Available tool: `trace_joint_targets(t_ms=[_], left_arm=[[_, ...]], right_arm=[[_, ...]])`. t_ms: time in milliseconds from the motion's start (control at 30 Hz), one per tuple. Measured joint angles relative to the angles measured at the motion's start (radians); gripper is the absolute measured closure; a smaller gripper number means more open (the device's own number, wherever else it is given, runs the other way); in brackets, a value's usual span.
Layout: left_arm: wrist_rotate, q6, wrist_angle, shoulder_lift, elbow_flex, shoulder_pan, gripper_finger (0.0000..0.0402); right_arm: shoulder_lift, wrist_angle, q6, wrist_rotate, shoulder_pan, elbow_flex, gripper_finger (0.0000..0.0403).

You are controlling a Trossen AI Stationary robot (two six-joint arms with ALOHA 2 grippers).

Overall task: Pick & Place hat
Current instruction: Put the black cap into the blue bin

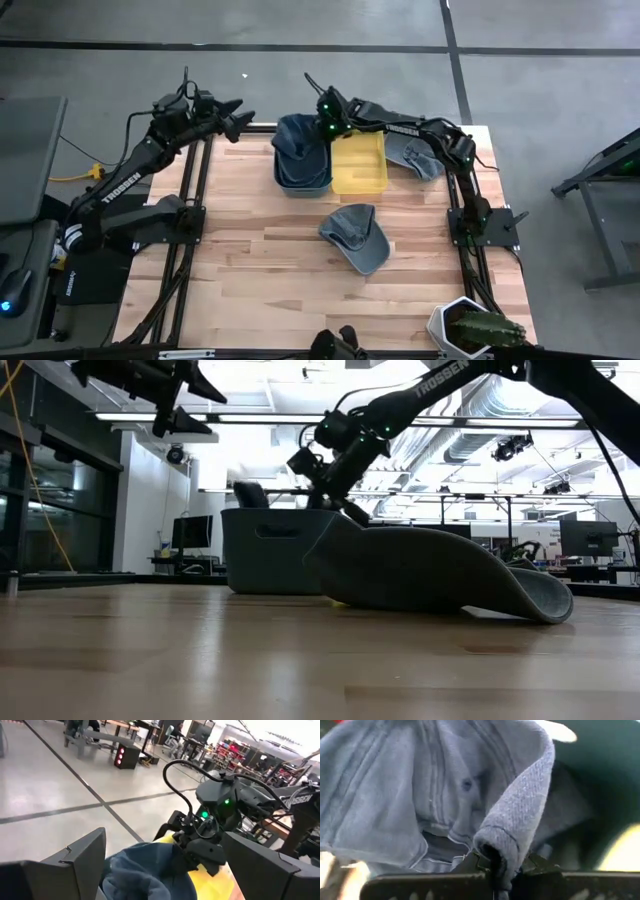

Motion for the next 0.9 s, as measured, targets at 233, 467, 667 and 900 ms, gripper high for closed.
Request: trace_joint_targets(t_ms=[233, 467, 667, 900], left_arm=[[0.041, 0.000, -0.044, 0.000, 0.000, 0.039, 0.0060], [0.043, 0.000, -0.024, 0.000, 0.000, 0.036, 0.0060], [0.083, -0.003, -0.022, -0.001, 0.000, 0.036, 0.0060], [0.113, -0.003, -0.023, -0.002, 0.000, 0.036, 0.0060]], right_arm=[[0.002, -0.050, 0.022, 0.051, 0.019, 0.000, 0.0395], [0.043, -0.016, 0.103, 0.047, 0.048, 0.000, 0.0395], [0.086, 0.034, 0.153, 0.054, 0.060, 0.000, 0.0395], [0.084, 0.028, 0.132, 0.052, 0.059, 0.000, 0.0333]])
